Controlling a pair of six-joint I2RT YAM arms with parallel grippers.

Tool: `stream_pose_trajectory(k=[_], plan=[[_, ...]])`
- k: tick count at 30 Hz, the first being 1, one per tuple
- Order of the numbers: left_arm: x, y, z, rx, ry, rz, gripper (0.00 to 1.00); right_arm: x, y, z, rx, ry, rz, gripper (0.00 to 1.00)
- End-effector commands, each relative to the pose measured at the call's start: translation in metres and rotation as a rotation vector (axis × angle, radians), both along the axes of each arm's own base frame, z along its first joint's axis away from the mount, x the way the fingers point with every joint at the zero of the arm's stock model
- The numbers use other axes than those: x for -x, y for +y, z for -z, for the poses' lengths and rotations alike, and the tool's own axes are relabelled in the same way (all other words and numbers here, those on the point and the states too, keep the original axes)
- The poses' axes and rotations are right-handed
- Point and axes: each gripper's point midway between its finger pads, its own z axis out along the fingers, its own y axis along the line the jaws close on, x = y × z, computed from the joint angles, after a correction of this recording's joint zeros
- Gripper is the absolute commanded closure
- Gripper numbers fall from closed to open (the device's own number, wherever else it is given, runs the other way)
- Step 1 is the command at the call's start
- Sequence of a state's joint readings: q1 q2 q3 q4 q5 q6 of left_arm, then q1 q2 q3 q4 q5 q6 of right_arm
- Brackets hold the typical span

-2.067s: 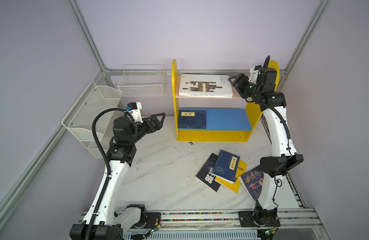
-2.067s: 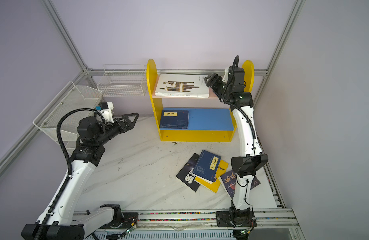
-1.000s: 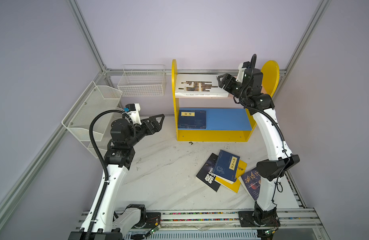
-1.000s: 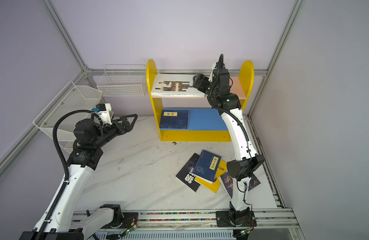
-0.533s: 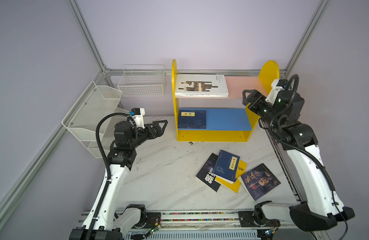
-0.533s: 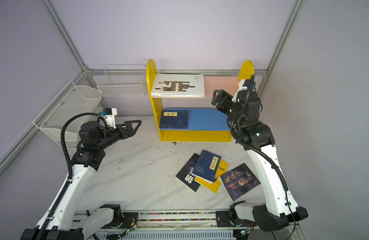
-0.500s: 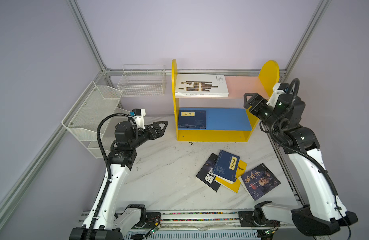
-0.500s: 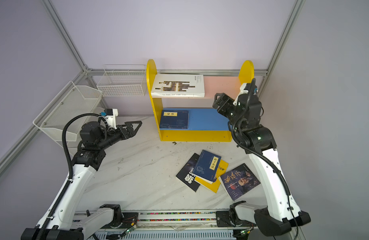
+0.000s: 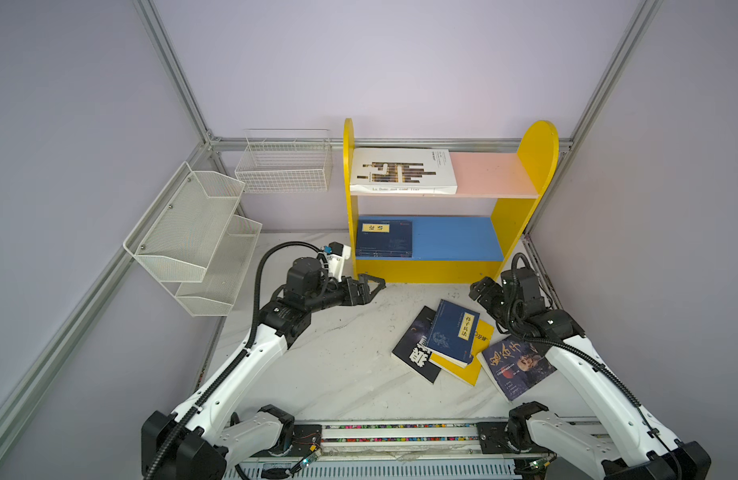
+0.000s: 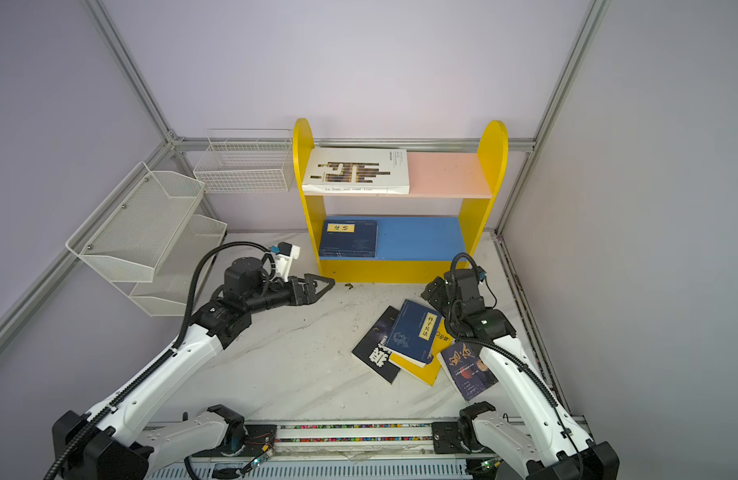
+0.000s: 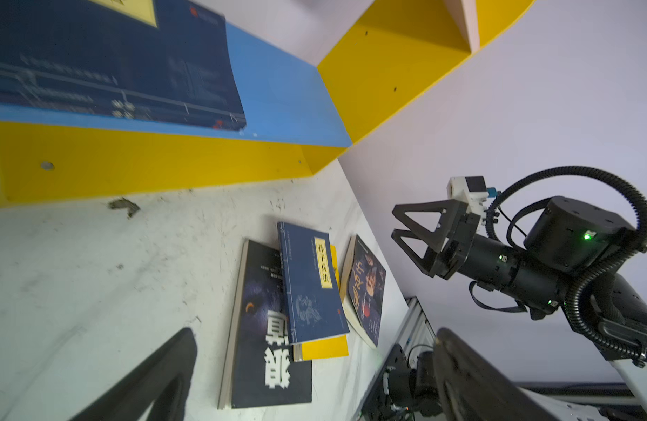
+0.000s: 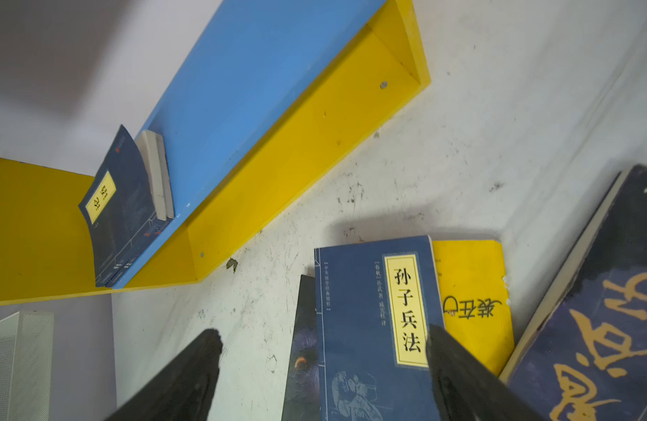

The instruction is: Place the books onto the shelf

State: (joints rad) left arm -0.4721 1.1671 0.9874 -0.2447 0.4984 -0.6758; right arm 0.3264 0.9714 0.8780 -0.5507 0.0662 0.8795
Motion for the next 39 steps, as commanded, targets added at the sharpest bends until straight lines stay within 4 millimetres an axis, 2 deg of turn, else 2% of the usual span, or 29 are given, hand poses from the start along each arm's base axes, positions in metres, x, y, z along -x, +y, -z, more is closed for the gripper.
stream_pose_trajectory(k=[1, 6, 10, 14, 17, 19, 24, 29, 39], plan=[[0.011, -0.023, 0.042, -0.056, 0.108, 0.018, 0.00, 0.014, 0.010, 0.027, -0.099, 0.044, -0.009, 0.10], [0.019, -0.058, 0.077, -0.122, 0.174, 0.058, 0.00, 0.031, 0.014, 0.072, -0.089, 0.134, -0.064, 0.10], [0.021, -0.096, 0.105, -0.139, 0.236, 0.140, 0.01, 0.043, 0.020, 0.105, -0.063, 0.216, -0.138, 0.11], [0.020, -0.131, 0.121, -0.141, 0.254, 0.197, 0.05, 0.048, 0.025, 0.120, -0.064, 0.224, -0.189, 0.12], [0.017, -0.148, 0.138, -0.129, 0.291, 0.215, 0.08, 0.048, 0.032, 0.127, -0.087, 0.211, -0.230, 0.13], [0.013, -0.154, 0.146, -0.120, 0.309, 0.213, 0.10, 0.048, 0.036, 0.130, -0.098, 0.208, -0.248, 0.14], [0.007, -0.164, 0.140, -0.079, 0.296, 0.217, 0.11, 0.047, 0.043, 0.135, -0.122, 0.201, -0.279, 0.18], [0.004, -0.163, 0.141, -0.082, 0.299, 0.194, 0.11, 0.041, 0.054, 0.131, -0.162, 0.164, -0.328, 0.20], [0.000, -0.155, 0.141, -0.068, 0.279, 0.146, 0.11, 0.027, 0.068, 0.138, -0.186, 0.155, -0.381, 0.28]])
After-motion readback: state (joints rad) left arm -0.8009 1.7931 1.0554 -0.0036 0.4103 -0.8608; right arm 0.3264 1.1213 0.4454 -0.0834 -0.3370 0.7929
